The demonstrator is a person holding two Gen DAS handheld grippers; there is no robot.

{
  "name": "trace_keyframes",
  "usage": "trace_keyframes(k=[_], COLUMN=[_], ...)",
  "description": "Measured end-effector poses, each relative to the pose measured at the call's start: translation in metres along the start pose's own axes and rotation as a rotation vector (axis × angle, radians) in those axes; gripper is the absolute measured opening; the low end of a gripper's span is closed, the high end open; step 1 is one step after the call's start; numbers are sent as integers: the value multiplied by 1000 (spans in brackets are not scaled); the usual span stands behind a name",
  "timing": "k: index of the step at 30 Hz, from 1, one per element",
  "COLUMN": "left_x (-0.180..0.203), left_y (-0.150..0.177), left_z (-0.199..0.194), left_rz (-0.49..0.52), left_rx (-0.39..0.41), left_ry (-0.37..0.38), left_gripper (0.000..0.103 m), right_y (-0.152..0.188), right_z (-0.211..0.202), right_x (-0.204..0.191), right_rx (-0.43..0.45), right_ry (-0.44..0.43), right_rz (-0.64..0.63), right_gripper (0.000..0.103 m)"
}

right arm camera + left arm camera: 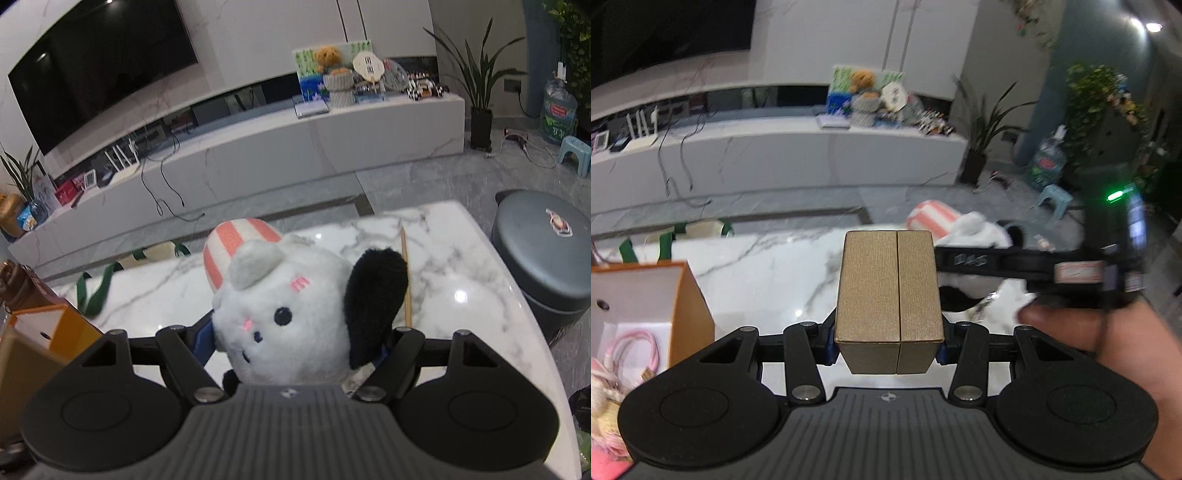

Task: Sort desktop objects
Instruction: 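Lift the cardboard box and white plush and carry both over the white box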

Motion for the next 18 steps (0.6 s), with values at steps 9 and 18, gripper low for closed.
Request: trace_keyframes(k=[9, 18], left_x=[-2, -65], left_y=[-22, -23], left_z=[-61, -105], left_rz=[56, -14], left_rx=[62, 115], left_ry=[13, -87], left_gripper=[52, 52], right_y=[-6, -9], right_z=[-17, -31], right_x=[-16, -62], right_rx=[40, 82], right_ry=[-7, -42], right_rz=[-43, -131], right_gripper=[77, 77])
Point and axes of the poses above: each gripper's, at about its wrist camera, not at the fingertips, and z roughly the way its jaws point, x to its right, y to its underside, the point moved 4 cm from there along z, roughly the way its jaws point, and after that the axes turned 12 degrees about y, right-handed, at the moved point
